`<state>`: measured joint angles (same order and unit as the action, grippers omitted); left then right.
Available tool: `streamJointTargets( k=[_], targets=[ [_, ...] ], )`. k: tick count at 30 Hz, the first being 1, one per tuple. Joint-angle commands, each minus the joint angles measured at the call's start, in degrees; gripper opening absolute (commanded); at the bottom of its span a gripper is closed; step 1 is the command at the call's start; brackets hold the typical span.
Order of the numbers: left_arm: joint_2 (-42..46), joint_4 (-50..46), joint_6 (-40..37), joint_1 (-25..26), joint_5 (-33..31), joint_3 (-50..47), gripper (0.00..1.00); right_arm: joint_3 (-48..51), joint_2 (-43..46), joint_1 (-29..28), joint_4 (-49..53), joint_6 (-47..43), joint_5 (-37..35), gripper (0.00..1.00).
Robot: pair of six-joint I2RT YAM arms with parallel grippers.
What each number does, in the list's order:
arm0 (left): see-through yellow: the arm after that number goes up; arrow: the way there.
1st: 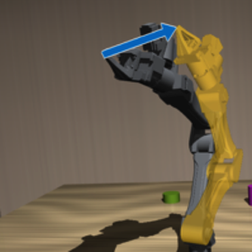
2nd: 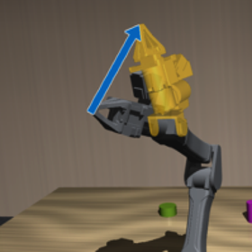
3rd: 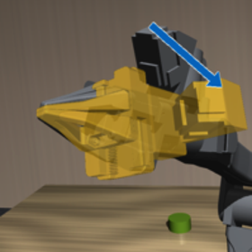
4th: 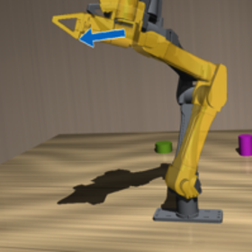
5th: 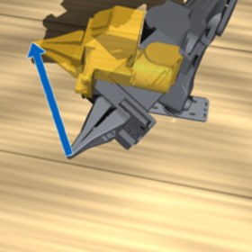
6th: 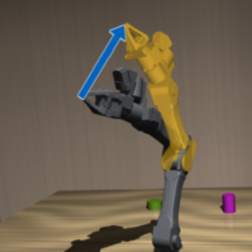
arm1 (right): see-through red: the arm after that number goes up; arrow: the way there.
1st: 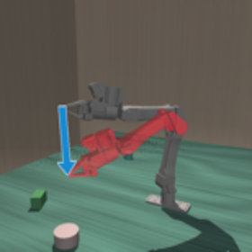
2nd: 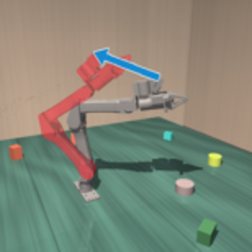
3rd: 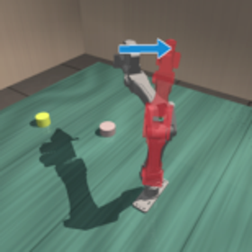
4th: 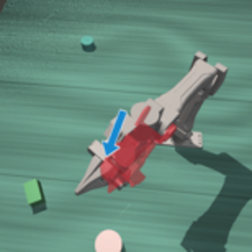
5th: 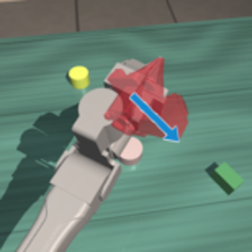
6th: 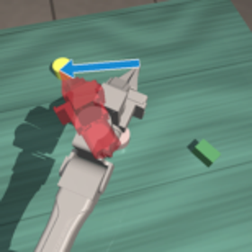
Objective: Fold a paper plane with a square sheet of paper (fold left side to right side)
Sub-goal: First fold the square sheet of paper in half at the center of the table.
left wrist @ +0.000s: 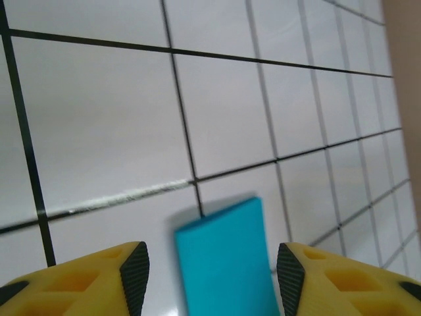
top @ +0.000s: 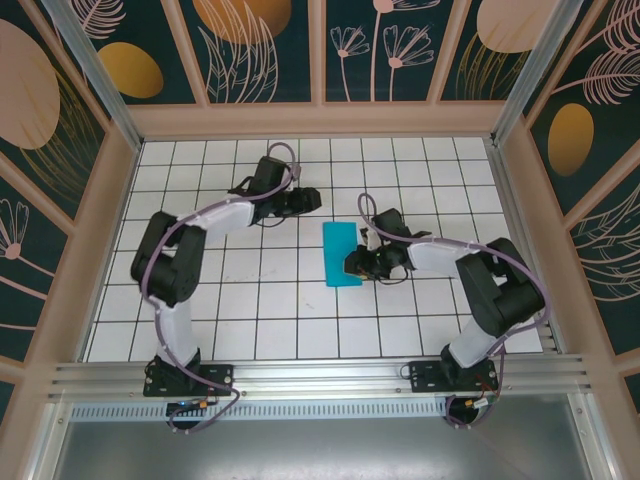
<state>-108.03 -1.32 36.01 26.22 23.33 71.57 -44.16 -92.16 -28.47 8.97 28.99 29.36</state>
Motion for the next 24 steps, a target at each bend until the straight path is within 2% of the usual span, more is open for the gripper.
streamJointTargets(
  k=[1, 4, 8, 15, 24],
  targets=[
    [5.89, 4.81, 2.69, 0.64, 3.8, -8.24, 0.55, -1.13, 5.51, 2.67, 2.26, -1.98, -3.6, 0.4],
    [9.21, 8.15, 5.61, 1.91, 4.77, -14.76, 0.54, 0.55, 7.48, 5.92, 0.92, -2.49, -2.61, 0.49],
    [11.5, 10.42, 8.02, 4.49, 4.99, -19.5, 0.54, 0.77, 5.46, 7.55, -0.28, -2.22, 1.05, 0.52],
    [13.71, 14.32, 10.22, 6.76, 3.91, -24.69, 0.54, 1.18, -0.39, 7.63, -3.03, 0.39, 6.34, 0.51],
    [13.81, 14.68, 9.64, 7.46, 3.45, -24.86, 0.55, 1.56, -2.92, 7.53, -2.9, 0.71, 7.64, 0.49]
  ],
)
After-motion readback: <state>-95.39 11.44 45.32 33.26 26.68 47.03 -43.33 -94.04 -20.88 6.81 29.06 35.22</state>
